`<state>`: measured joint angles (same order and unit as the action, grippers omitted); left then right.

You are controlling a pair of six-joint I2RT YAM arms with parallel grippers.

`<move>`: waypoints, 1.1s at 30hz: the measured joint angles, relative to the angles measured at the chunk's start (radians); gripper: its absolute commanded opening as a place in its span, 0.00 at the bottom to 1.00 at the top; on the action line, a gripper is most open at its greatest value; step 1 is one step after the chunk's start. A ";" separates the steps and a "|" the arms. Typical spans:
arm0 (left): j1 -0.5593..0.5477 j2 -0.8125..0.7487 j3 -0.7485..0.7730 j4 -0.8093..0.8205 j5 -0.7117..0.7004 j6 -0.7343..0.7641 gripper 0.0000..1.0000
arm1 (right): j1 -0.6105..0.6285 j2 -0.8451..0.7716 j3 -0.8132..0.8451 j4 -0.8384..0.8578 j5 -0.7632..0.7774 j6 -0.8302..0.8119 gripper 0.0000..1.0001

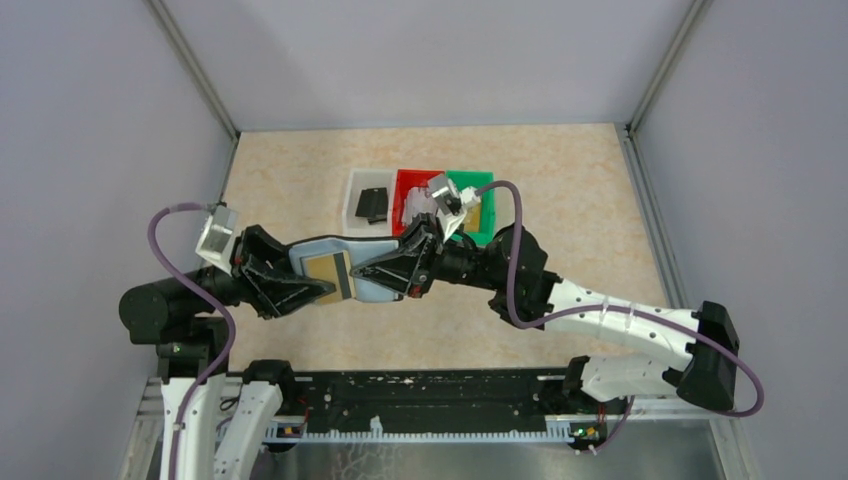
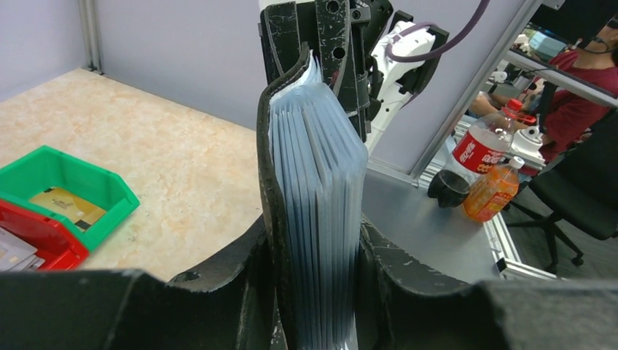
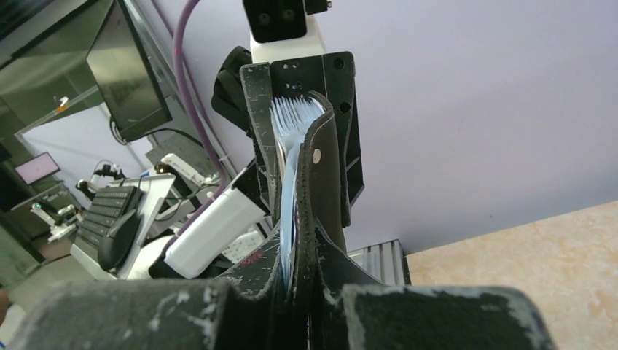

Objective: Take the credit cards out of the card holder
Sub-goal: Remove the credit card from the card holder.

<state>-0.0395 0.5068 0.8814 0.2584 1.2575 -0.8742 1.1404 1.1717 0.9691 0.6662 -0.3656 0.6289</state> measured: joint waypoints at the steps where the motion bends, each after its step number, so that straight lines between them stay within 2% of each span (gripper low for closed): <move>1: 0.000 0.001 0.000 0.010 0.003 -0.014 0.14 | 0.000 0.000 -0.001 0.005 -0.003 0.004 0.26; 3: 0.000 0.007 0.000 0.020 0.011 -0.037 0.11 | 0.000 0.000 -0.001 0.019 0.006 0.014 0.34; 6: 0.000 0.022 0.002 0.026 0.019 -0.059 0.04 | -0.010 -0.009 -0.001 0.026 0.043 0.014 0.57; 8: 0.000 0.036 0.012 -0.002 0.019 -0.051 0.00 | -0.018 -0.032 -0.001 -0.007 0.084 -0.001 0.62; 15: -0.005 0.077 0.082 -0.193 -0.035 0.074 0.00 | -0.030 -0.206 0.023 -0.201 0.273 -0.087 0.63; 19: -0.006 0.085 0.085 -0.291 -0.088 0.149 0.00 | -0.031 -0.255 0.108 -0.224 0.283 -0.095 0.65; 26: -0.006 0.138 0.108 -0.479 -0.169 0.290 0.00 | -0.031 -0.116 0.248 -0.291 0.142 -0.049 0.67; 33: -0.006 0.154 0.117 -0.575 -0.203 0.360 0.00 | -0.031 0.011 0.178 -0.396 0.066 0.010 0.68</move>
<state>-0.0452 0.6609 0.9981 -0.3164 1.0550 -0.5140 1.1091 1.1828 1.1469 0.2699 -0.3000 0.6388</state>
